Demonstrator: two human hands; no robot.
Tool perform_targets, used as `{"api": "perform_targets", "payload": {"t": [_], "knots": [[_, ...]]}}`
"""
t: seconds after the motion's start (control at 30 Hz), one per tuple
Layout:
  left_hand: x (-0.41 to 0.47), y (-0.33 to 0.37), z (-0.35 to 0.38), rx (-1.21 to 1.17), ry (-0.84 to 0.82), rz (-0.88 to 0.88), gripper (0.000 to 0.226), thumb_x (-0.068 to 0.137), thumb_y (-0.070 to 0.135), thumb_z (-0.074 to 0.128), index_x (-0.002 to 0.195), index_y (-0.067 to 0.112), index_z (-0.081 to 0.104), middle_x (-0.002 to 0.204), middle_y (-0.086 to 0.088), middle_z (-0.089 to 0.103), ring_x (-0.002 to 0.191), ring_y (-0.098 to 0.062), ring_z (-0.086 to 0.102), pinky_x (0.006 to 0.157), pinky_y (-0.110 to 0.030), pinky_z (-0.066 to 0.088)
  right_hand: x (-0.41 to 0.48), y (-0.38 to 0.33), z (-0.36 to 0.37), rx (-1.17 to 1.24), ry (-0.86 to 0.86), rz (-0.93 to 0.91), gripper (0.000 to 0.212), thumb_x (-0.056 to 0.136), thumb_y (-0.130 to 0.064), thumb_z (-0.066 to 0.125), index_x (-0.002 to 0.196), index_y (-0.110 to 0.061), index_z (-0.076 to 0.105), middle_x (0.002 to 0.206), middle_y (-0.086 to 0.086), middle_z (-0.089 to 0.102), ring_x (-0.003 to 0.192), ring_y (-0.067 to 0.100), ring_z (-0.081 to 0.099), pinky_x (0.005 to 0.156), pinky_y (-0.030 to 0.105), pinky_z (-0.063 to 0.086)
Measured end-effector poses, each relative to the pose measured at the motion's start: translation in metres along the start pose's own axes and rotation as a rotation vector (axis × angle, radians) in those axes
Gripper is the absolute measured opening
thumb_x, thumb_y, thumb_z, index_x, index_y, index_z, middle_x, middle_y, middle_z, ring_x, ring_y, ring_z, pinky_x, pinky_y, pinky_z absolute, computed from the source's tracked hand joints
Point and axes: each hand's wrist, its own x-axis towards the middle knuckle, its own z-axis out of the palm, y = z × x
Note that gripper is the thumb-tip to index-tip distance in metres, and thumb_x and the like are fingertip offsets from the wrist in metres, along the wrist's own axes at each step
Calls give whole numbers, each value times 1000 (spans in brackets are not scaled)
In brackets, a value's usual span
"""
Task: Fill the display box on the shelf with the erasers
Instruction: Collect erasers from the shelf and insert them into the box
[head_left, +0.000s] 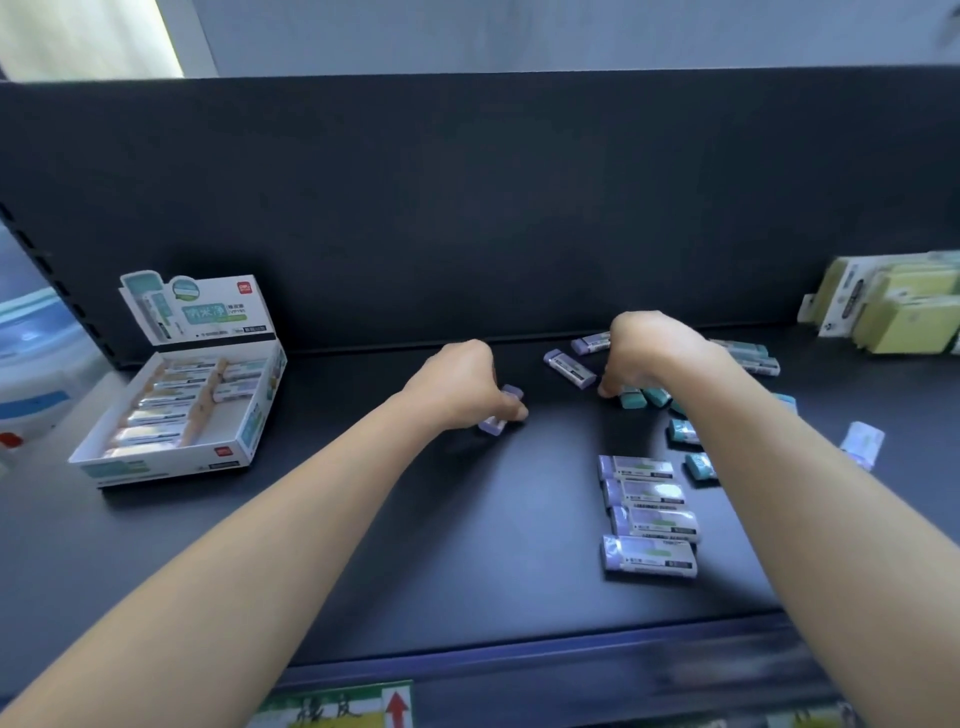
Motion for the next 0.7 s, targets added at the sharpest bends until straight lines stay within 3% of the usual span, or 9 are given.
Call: {"api": "perform_targets", "payload": {"t": [0.1, 0.17, 0.27, 0.4, 0.47, 0.53, 0.63, 0.7], "knots": [[-3, -3, -2, 6, -16, -10, 31, 70, 32, 71, 70, 1, 69, 63, -1, 63, 63, -17, 50, 55, -25, 36, -2, -3, 2, 13, 22, 42, 35, 76, -22, 75, 64, -11, 44, 75, 7, 50, 79, 30, 56, 66, 28, 44], [-4, -5, -4, 16, -45, -5, 29, 69, 32, 72, 72, 3, 71, 72, -9, 69, 65, -18, 53, 56, -26, 38, -1, -4, 4, 48, 26, 57, 31, 79, -20, 72, 66, -11, 45, 75, 7, 50, 81, 30, 55, 67, 29, 43], [-8, -7, -7, 78, -89, 15, 18, 68, 22, 73, 81, 10, 71, 85, -7, 73, 75, -21, 63, 57, -25, 41, 2, -10, 7, 129, 78, 35, 30, 81, -27, 69, 64, -12, 48, 82, 9, 55, 94, 32, 55, 70, 29, 41], [-16, -15, -10, 70, -64, 3, 15, 70, 17, 70, 84, 12, 70, 83, -6, 73, 71, -20, 62, 55, -24, 43, 10, -24, 11, 201, 73, -91, 25, 81, -22, 66, 59, -14, 56, 67, 5, 56, 83, 27, 55, 52, 22, 36], [-21, -21, -13, 43, -4, -19, 16, 71, 20, 70, 86, 12, 70, 83, -5, 70, 68, -18, 59, 53, -24, 41, 14, -30, 15, 205, 86, -137, 18, 85, -24, 65, 78, -7, 66, 83, 12, 66, 83, 30, 61, 59, 24, 40], [-28, -30, -20, 4, 69, -37, 20, 73, 26, 71, 85, 11, 70, 84, -4, 69, 72, -20, 60, 56, -27, 44, 17, -37, 17, 178, 125, -172, 26, 87, -27, 64, 101, -4, 66, 103, 18, 67, 91, 33, 63, 69, 27, 43], [-41, -45, -38, -29, 188, -70, 17, 73, 27, 71, 82, 13, 70, 83, -3, 70, 80, -21, 64, 67, -31, 50, 12, -58, 12, 235, 102, -261, 35, 87, -22, 61, 121, -13, 60, 112, 16, 67, 101, 31, 64, 81, 29, 50], [-52, -60, -53, -44, 261, -103, 10, 73, 21, 73, 81, 15, 70, 79, 0, 68, 79, -20, 64, 70, -31, 50, 8, -77, 8, 378, 79, -356, 40, 84, -17, 60, 124, -19, 58, 109, 12, 69, 93, 28, 66, 81, 29, 52]]}}
